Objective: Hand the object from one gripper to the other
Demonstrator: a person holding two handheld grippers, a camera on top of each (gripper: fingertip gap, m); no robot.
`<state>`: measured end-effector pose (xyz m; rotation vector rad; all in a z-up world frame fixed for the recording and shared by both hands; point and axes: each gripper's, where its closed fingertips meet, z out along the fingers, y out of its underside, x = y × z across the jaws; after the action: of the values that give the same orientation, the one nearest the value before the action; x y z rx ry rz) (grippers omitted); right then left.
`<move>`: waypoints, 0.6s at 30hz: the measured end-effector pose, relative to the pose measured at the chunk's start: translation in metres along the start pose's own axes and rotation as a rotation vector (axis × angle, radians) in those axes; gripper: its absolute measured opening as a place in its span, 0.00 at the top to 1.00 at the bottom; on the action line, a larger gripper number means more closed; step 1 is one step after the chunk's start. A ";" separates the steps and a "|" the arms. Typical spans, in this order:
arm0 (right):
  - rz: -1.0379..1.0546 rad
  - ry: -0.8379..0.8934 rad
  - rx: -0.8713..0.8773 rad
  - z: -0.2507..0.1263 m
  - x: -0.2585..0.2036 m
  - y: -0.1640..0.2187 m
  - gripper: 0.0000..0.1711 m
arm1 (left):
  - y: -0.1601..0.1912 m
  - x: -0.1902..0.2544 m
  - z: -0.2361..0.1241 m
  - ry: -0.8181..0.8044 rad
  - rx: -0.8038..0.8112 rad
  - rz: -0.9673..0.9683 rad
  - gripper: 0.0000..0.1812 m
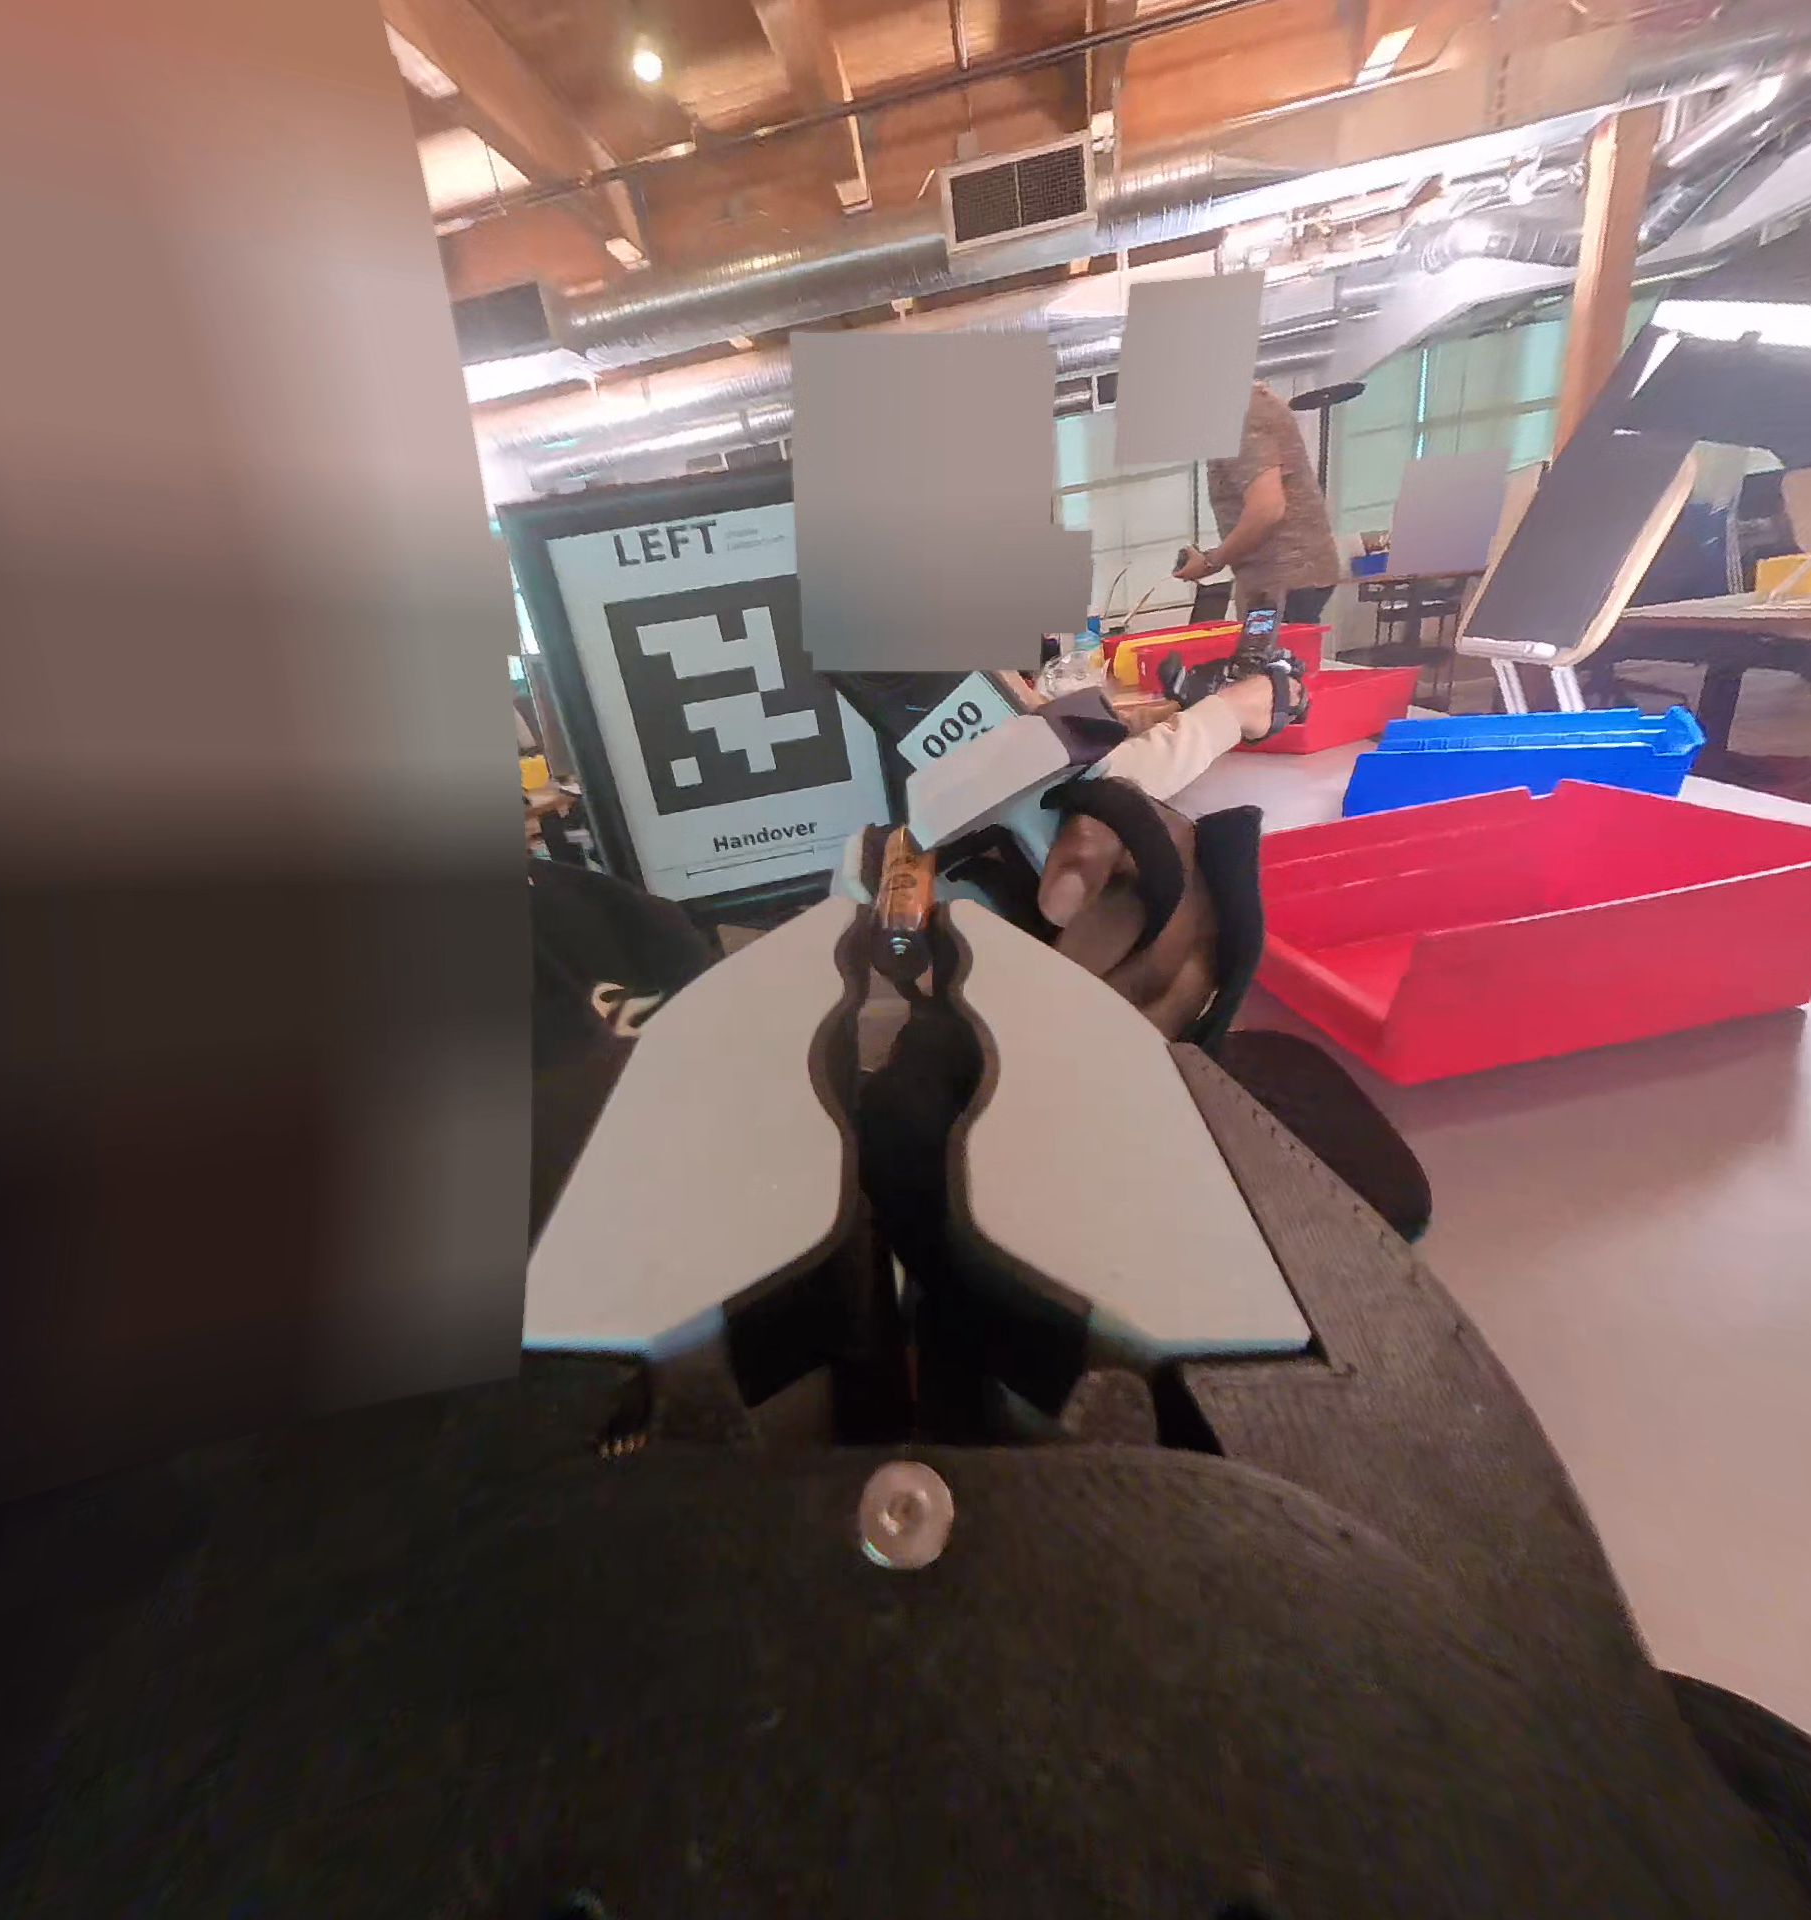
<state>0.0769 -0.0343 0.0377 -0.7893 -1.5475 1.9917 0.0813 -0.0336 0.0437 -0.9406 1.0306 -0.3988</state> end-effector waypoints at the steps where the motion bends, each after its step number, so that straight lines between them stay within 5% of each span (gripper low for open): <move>1: -0.032 0.012 -0.013 0.000 0.001 0.001 0.93 | 0.000 0.000 0.000 0.000 -0.002 -0.014 0.94; 13: -1.076 0.324 -0.138 -0.005 0.000 0.000 0.94 | 0.007 -0.002 0.001 0.060 -0.041 -0.362 0.88; 18: -1.236 0.371 -0.158 -0.006 -0.001 -0.001 0.94 | 0.008 0.004 0.002 0.108 -0.054 -0.425 0.89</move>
<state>0.0822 -0.0306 0.0380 -0.1080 -1.4052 0.7766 0.0840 -0.0310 0.0350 -1.2004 0.9387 -0.7844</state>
